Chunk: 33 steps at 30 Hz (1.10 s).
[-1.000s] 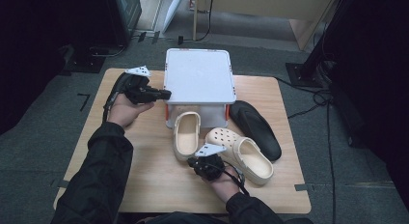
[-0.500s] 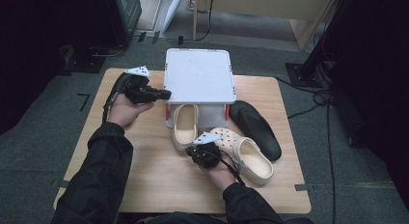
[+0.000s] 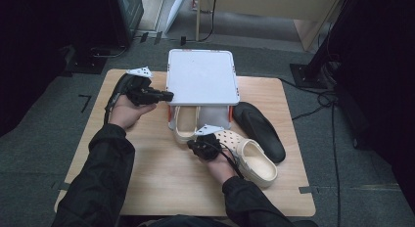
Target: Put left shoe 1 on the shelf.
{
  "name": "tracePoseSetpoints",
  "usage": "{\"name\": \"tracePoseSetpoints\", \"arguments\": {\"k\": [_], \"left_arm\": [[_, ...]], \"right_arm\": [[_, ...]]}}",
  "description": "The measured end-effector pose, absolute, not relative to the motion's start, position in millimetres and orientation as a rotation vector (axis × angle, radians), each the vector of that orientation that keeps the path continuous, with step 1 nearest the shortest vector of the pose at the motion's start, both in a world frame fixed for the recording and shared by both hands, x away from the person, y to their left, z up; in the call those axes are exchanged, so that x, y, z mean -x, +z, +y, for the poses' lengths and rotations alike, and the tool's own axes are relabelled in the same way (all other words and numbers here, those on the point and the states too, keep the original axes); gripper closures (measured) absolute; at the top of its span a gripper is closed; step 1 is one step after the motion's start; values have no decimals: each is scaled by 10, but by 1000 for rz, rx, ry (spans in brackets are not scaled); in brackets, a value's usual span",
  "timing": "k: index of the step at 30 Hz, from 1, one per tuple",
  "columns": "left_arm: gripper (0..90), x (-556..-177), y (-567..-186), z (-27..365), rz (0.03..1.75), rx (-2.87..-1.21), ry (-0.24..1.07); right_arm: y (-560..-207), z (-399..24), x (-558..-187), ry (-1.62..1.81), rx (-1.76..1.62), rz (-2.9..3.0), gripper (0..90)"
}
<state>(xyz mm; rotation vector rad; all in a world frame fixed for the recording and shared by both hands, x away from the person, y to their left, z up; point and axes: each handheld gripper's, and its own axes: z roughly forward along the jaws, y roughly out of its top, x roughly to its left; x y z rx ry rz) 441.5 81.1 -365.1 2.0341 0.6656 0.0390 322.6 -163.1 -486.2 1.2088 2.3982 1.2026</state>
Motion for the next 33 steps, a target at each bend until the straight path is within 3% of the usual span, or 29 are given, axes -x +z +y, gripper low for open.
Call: {"name": "tracePoseSetpoints", "arguments": {"k": [19,33], "left_arm": [[867,-4410,-3654,812,672,-2028,35],[798,-4423,-3658,822,674,-2010,-9]], "right_arm": [[-4852,-1598,-3551,1200,-1251,2349,849],[-4719,-1713,-3365,1290,-1186,2404,735]]}}
